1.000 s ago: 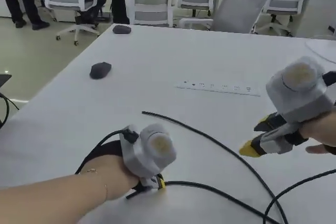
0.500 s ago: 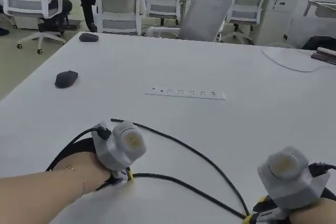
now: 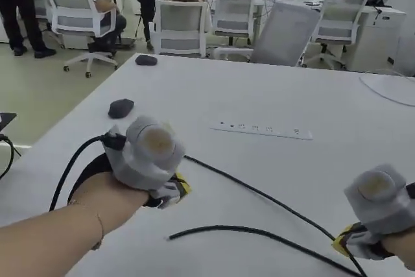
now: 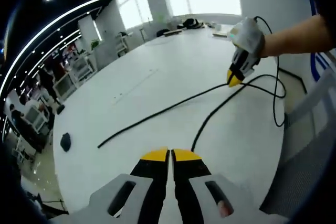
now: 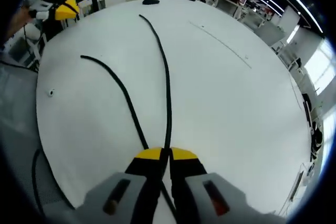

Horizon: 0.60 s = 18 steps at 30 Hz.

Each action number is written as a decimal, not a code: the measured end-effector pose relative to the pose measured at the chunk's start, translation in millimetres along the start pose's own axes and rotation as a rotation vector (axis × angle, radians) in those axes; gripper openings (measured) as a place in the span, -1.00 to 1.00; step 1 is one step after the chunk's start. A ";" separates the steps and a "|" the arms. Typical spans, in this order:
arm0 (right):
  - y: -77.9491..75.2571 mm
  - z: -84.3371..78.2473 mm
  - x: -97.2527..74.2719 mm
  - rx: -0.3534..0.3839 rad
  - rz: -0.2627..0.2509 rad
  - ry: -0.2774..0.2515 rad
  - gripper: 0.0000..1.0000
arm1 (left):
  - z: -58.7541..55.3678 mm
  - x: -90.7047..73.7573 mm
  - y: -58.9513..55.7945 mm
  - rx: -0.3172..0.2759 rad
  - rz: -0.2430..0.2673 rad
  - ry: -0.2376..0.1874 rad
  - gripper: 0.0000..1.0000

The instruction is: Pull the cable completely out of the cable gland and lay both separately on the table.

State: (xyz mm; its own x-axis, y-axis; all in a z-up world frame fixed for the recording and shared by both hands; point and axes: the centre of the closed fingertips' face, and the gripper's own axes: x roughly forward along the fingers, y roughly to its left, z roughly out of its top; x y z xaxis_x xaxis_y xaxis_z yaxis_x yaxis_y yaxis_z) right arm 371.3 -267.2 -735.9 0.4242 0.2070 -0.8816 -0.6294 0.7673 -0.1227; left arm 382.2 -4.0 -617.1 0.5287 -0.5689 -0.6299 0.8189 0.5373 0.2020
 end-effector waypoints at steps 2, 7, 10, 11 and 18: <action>-12.0 5.9 5.5 -0.056 -0.014 0.024 -0.95 | 5.2 -19.5 2.6 0.000 0.015 -0.021 -0.93; -38.2 22.1 15.8 -0.114 -0.039 0.037 -0.95 | 10.5 -62.4 2.6 -0.023 0.060 -0.071 -0.94; -53.4 30.2 23.1 -0.106 -0.044 0.038 -0.95 | 5.1 -85.1 -3.4 -0.052 0.077 -0.078 -0.94; -56.2 30.1 26.8 -0.089 -0.039 0.045 -0.94 | 1.3 -92.6 -5.4 -0.062 0.087 -0.076 -0.94; -50.1 21.4 30.3 -0.046 -0.024 0.065 -0.60 | -23.5 -119.9 -18.4 -0.094 0.137 -0.041 -0.94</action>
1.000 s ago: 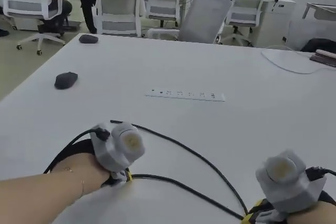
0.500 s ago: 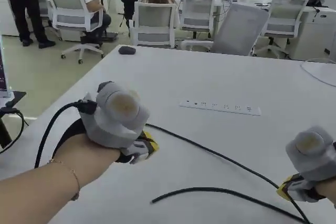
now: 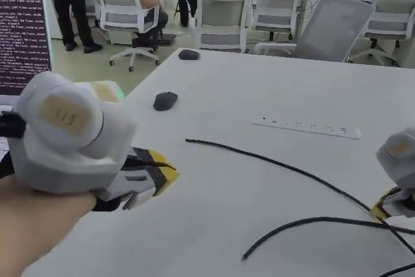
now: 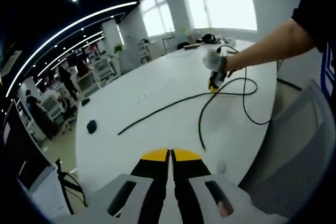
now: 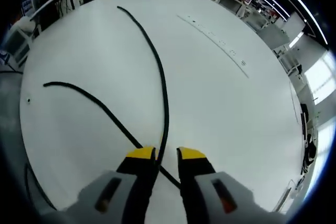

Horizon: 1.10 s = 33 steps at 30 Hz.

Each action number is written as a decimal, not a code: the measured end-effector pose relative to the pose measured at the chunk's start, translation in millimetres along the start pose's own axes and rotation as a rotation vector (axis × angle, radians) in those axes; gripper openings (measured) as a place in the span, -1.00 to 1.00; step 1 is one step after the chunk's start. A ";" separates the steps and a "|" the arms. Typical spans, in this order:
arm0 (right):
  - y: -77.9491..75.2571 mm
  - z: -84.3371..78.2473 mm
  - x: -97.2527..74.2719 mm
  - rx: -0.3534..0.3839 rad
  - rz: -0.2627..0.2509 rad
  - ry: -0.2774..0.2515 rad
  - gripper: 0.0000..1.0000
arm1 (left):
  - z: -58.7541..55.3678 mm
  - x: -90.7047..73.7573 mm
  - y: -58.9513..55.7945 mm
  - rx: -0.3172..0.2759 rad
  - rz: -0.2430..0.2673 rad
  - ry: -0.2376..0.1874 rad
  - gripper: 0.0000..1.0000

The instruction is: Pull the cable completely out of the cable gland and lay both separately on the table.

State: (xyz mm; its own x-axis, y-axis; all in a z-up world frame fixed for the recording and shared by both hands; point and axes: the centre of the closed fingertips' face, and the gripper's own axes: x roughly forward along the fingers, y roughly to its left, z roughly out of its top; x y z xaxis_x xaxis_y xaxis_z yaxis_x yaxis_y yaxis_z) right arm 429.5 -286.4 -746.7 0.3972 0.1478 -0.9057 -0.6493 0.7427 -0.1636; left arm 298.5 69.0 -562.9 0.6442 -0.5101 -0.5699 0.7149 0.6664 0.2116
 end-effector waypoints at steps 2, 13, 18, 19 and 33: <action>10.3 3.6 -14.1 -0.010 0.009 -0.027 -0.50 | -7.3 -6.2 0.0 -0.023 0.006 0.011 -0.92; 57.0 37.0 -173.9 -0.093 -0.007 -0.345 -0.50 | -2.0 -40.8 12.1 -0.049 0.021 -0.009 -0.73; 67.0 25.6 -254.6 -0.059 -0.036 -0.451 -0.47 | -6.5 -51.1 3.8 -0.070 -0.054 0.008 -0.70; 68.5 22.5 -272.8 -0.040 -0.057 -0.486 -0.47 | -8.1 -54.7 2.3 -0.068 -0.065 0.014 -0.67; 141.2 -86.1 -287.6 0.364 -0.041 -0.511 -0.38 | -39.3 -97.3 10.9 -0.225 -0.009 -0.073 -0.59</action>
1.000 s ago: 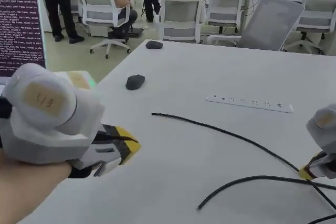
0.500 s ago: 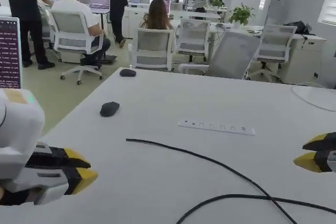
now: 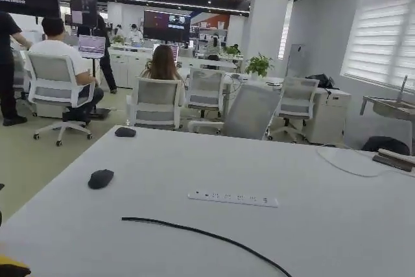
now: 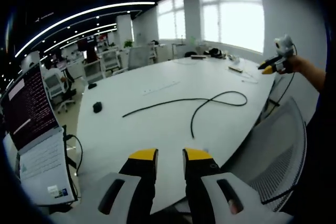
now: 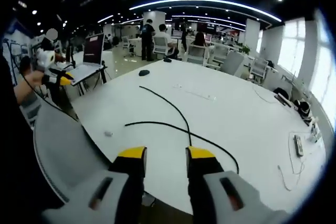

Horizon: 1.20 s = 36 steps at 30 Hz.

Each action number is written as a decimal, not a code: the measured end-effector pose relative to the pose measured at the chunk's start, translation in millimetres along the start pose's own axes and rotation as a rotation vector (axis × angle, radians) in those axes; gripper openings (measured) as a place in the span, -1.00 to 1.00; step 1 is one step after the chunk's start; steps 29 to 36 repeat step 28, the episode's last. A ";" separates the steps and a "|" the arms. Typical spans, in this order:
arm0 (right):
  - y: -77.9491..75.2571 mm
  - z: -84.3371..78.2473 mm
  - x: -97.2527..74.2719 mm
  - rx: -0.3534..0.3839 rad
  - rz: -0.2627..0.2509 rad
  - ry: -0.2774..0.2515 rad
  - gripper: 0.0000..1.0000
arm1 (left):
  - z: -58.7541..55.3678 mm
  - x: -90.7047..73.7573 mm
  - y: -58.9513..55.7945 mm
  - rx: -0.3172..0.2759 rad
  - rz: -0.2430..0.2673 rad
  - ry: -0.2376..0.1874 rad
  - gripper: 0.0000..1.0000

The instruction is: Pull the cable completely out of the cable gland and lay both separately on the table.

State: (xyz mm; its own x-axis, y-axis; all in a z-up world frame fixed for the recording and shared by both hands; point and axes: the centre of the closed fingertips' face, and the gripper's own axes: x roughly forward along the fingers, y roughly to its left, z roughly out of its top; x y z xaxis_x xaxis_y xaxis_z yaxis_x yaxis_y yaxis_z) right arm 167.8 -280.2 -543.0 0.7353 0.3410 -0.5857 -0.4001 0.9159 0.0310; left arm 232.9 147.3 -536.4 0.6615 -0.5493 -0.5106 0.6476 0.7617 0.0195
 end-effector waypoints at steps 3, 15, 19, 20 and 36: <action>15.4 -35.7 7.0 0.122 0.026 0.031 -0.31 | -25.5 -8.6 1.6 -0.035 0.023 0.040 -0.58; 25.5 -77.4 29.0 0.256 -0.035 0.129 -0.20 | -62.2 -4.4 0.2 -0.167 0.025 0.085 -0.33; 35.7 -73.2 33.5 0.235 0.015 0.162 -0.13 | -55.4 -4.1 -8.7 -0.147 -0.018 0.081 -0.24; 37.4 -72.2 33.4 0.239 0.020 0.163 -0.12 | -54.7 -4.6 -7.7 -0.147 -0.016 0.082 -0.24; 42.6 -66.3 32.8 0.219 0.054 0.176 -0.10 | -54.3 4.8 -15.3 -0.151 -0.022 0.092 -0.21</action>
